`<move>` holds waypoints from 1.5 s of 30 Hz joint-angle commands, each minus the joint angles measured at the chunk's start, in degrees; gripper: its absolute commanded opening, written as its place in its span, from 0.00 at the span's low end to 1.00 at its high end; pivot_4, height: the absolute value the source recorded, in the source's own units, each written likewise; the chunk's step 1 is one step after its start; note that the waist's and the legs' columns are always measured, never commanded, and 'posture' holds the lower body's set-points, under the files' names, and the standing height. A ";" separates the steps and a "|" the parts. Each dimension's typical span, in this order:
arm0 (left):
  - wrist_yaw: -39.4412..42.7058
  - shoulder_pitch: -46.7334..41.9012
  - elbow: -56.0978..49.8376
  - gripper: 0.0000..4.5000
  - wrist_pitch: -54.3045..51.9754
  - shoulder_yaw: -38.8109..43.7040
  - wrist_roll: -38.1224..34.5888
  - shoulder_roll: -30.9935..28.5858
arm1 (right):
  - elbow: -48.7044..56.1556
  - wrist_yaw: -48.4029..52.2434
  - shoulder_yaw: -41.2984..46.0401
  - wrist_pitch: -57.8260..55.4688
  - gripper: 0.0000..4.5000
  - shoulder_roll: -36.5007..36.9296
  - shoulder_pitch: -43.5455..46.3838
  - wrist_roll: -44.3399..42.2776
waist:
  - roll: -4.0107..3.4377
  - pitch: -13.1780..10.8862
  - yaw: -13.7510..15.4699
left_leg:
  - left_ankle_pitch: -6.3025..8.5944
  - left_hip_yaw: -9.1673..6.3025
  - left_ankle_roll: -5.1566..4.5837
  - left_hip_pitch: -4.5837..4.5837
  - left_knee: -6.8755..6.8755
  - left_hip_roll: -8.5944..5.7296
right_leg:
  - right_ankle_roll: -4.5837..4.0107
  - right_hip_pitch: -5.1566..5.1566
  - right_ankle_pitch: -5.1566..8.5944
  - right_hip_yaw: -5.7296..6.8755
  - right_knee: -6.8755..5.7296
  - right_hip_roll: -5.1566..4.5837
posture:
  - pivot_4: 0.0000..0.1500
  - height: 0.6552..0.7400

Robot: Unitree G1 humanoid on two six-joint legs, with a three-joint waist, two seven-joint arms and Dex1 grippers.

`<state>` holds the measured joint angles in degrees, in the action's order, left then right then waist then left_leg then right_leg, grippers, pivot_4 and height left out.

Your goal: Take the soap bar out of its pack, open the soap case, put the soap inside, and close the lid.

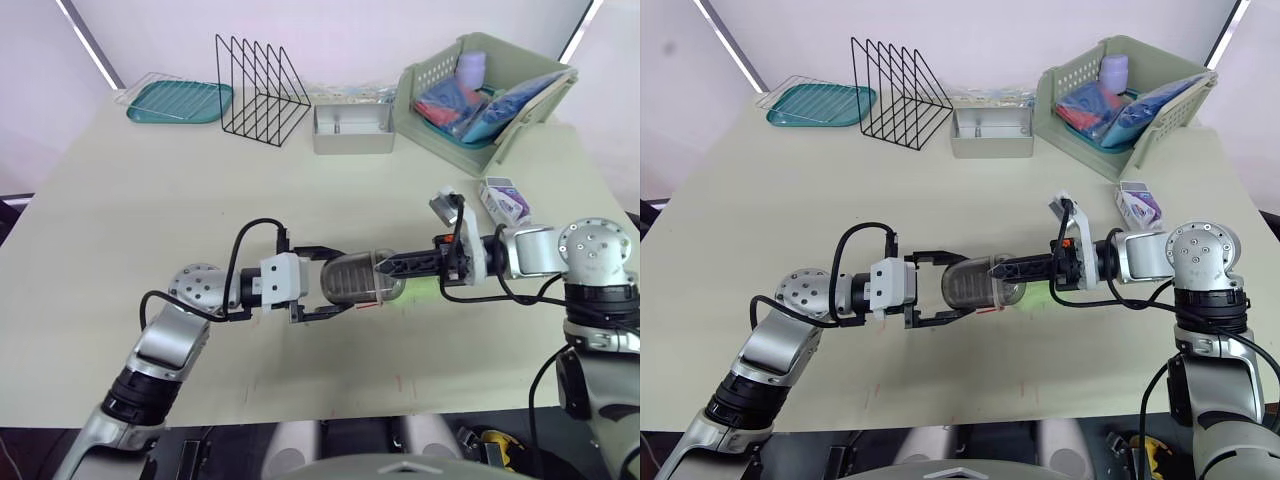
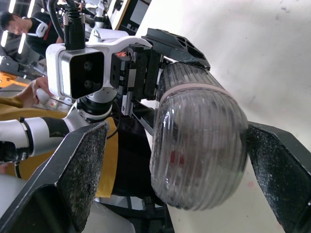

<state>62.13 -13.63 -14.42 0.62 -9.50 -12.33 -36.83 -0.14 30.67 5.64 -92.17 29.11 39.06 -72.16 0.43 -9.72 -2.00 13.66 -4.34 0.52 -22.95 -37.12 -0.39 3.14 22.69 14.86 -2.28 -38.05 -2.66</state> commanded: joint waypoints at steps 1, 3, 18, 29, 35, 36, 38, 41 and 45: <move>-0.76 -0.18 -1.14 0.77 1.23 0.82 -0.02 -0.22 | 0.00 -3.31 1.42 -0.33 1.00 0.02 -0.46 -4.27 | 0.00 0.00 -0.07 | 0.00 0.00 0.00 0.00 0.00 0.00 | 0.00 0.00 0.00 0.00 0.00 0.00 | 1.00 1.00; -0.88 -0.19 -1.16 0.77 1.18 0.83 -0.04 -0.19 | -0.58 -4.96 1.61 -0.33 1.00 -0.07 -0.65 -5.74 | 0.00 0.00 -0.17 | 0.00 0.00 0.00 0.00 0.00 0.00 | 0.00 0.00 0.00 0.00 0.00 0.00 | 1.00 1.00; -1.72 -0.73 -1.00 0.77 0.62 0.47 0.50 0.14 | -3.68 -9.76 2.12 -0.33 0.88 1.20 -1.11 -11.41 | 0.00 0.00 -0.24 | 0.01 0.00 -0.01 0.00 0.01 0.01 | 0.00 0.00 0.00 0.00 0.01 0.02 | 1.00 1.00; -2.64 -1.22 -1.41 0.77 -0.94 0.61 0.16 1.33 | -3.37 -9.31 1.84 -0.32 0.41 1.27 -2.29 -11.70 | 0.00 0.00 -0.24 | 0.01 0.01 -0.02 -0.01 0.01 0.02 | 0.00 0.00 0.00 -0.01 0.03 0.02 | 1.00 1.00; -2.20 -0.19 -1.48 0.77 -0.86 1.21 -0.13 0.67 | -6.55 -5.82 3.64 -0.33 0.41 0.95 -1.93 -15.82 | 0.00 0.00 -0.22 | 0.02 0.02 -0.03 -0.01 0.01 0.02 | 0.01 0.00 0.00 -0.01 0.03 0.02 | 1.00 1.00; -2.13 -0.06 -1.35 0.77 -0.76 1.32 -0.05 0.48 | -6.85 -5.16 3.52 -0.33 0.41 1.33 -1.83 -16.43 | 0.00 0.00 -0.22 | 0.02 0.02 -0.03 -0.01 0.01 0.02 | 0.01 0.00 0.00 -0.01 0.04 0.02 | 1.00 1.00; -2.16 -0.03 -1.15 0.77 -0.70 1.37 -0.01 0.26 | -7.37 -4.29 3.07 -0.33 0.41 1.91 -1.63 -17.13 | 0.00 0.00 -0.23 | 0.02 0.02 -0.03 -0.01 0.01 0.02 | 0.01 0.00 0.00 -0.01 0.04 0.02 | 1.00 1.00; -2.37 0.03 -1.04 0.77 -0.62 1.22 0.01 0.06 | -7.84 -3.63 2.50 -0.33 0.41 2.46 -1.48 -17.60 | 0.00 0.00 -0.23 | 0.02 0.02 -0.04 -0.01 0.01 0.02 | 0.01 0.00 0.00 -0.01 0.04 0.02 | 1.00 1.00; -2.59 0.47 -1.22 0.77 -0.60 1.06 0.06 -0.16 | -8.24 -3.39 2.21 -0.33 0.41 3.00 -1.33 -17.77 | 0.00 0.00 -0.23 | 0.03 0.02 -0.05 -0.01 0.01 0.02 | 0.01 0.00 0.01 -0.02 0.05 0.02 | 1.00 1.00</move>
<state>60.24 -13.59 -15.08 0.41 -9.04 -12.76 -36.40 -9.86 24.62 7.23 -92.21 31.89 36.65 -85.84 0.43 -9.72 -2.23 13.69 -4.31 0.47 -22.96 -37.10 -0.37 3.15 22.68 14.87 -2.30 -38.00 -2.63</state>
